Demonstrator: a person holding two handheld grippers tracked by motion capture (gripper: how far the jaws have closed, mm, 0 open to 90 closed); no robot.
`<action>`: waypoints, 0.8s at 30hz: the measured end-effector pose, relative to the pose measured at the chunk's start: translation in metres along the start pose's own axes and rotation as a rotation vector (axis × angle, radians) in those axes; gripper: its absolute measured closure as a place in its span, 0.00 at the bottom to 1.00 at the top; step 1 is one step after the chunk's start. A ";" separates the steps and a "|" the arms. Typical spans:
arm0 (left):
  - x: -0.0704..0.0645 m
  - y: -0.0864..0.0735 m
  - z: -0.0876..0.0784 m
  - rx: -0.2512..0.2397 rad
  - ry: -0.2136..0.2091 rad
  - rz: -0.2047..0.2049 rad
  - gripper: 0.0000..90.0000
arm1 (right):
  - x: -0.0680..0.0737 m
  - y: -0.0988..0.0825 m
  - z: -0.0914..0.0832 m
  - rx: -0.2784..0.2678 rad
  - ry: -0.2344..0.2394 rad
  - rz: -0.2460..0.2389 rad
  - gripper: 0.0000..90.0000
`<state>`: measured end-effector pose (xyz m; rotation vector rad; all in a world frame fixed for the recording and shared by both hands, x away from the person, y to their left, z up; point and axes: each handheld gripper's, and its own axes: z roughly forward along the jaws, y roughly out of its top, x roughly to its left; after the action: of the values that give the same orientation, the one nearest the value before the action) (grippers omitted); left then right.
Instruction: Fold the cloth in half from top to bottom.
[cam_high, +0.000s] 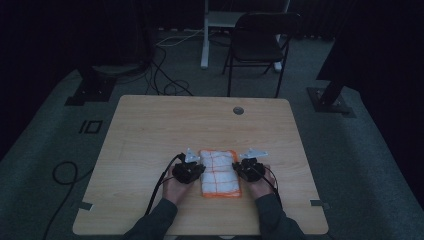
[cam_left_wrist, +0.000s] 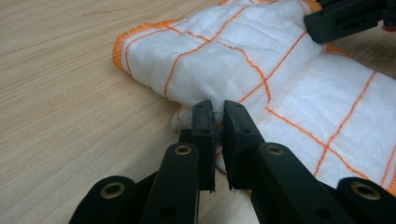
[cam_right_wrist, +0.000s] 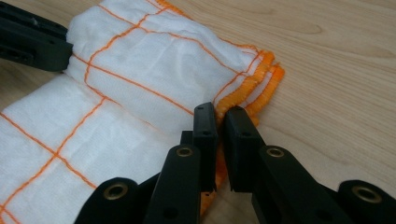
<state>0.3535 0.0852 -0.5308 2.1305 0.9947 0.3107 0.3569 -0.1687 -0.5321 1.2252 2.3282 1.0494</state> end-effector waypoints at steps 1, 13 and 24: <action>0.001 0.001 0.001 0.001 0.004 0.000 0.94 | -0.001 0.001 0.001 -0.003 -0.004 -0.002 0.93; 0.018 0.018 0.017 -0.013 0.035 -0.057 0.91 | -0.013 0.012 0.015 -0.026 -0.031 0.027 0.92; 0.032 0.026 -0.003 -0.091 0.045 -0.101 0.74 | -0.017 0.020 -0.003 -0.098 -0.062 0.064 0.72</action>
<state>0.3879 0.0992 -0.5126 1.9924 1.0894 0.3487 0.3771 -0.1762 -0.5165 1.2837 2.1781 1.1164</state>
